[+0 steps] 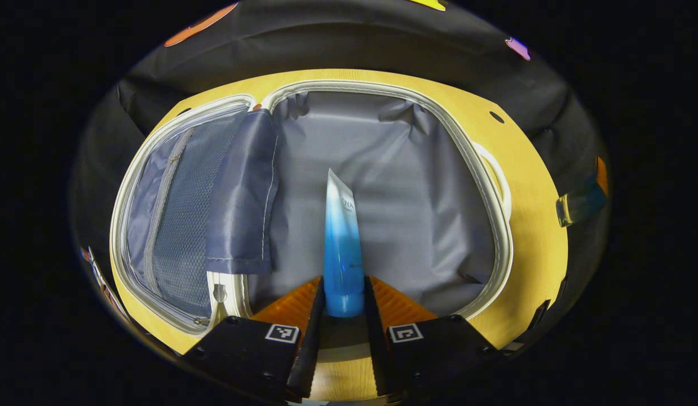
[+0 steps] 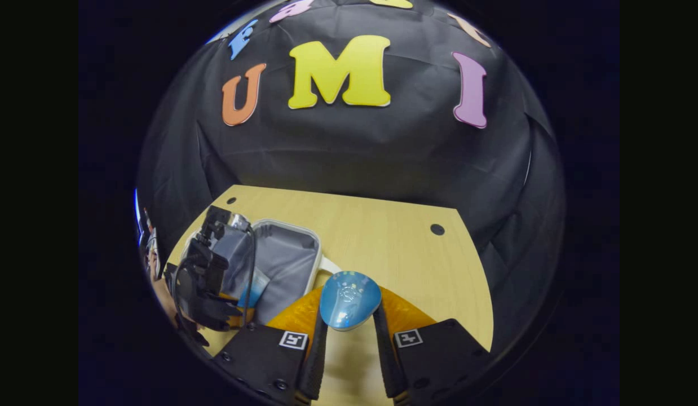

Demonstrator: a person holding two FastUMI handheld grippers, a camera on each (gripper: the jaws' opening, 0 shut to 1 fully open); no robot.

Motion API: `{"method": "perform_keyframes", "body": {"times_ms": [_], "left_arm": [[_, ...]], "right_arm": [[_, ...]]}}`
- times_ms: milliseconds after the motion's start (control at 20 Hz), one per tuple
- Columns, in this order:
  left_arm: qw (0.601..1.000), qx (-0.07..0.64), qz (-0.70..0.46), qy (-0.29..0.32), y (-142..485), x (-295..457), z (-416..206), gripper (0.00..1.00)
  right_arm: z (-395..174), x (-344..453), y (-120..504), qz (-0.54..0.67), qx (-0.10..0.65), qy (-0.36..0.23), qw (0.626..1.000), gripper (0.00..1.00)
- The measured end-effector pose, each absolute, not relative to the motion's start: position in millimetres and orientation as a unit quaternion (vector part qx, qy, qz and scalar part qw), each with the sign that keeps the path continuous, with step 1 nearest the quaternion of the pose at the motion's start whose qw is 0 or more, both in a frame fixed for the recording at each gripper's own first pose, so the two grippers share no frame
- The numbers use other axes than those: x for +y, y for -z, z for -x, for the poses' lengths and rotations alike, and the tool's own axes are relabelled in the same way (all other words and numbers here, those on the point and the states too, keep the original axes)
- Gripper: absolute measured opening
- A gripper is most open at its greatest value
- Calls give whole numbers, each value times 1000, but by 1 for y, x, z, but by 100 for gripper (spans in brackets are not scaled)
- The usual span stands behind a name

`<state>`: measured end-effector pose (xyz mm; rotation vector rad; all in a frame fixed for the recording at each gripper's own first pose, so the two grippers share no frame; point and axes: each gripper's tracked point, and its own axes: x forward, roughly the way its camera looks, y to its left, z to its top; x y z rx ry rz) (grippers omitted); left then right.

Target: First open the suitcase, pack the skin care products into it, and then close the suitcase.

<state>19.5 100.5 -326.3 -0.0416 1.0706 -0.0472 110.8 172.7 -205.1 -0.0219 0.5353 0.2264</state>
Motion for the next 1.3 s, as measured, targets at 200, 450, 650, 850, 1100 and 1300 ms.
{"method": "perform_keyframes", "body": {"times_ms": [200, 450, 650, 850, 1100, 1300], "left_arm": [[863, 503, 37, 28, 316, 94, -15, 67], [888, 457, 43, 25, 282, 110, 1, 78], [910, 411, 48, 29, 253, 135, 22, 81], [935, 349, 51, 21, 234, 168, 36, 83], [969, 248, 14, 1, 189, 211, 42, 83], [988, 155, -13, -10, 133, 236, 34, 84]], "right_arm": [[-118, 204, 199, 20, 263, -133, 955, 39], [-123, 239, 207, 12, 276, -156, 948, 39], [-122, 273, 221, 8, 293, -178, 939, 39], [-120, 310, 250, -4, 333, -197, 922, 39], [-115, 340, 295, -2, 399, -198, 896, 39], [-117, 344, 316, -27, 436, -177, 882, 39]]}}
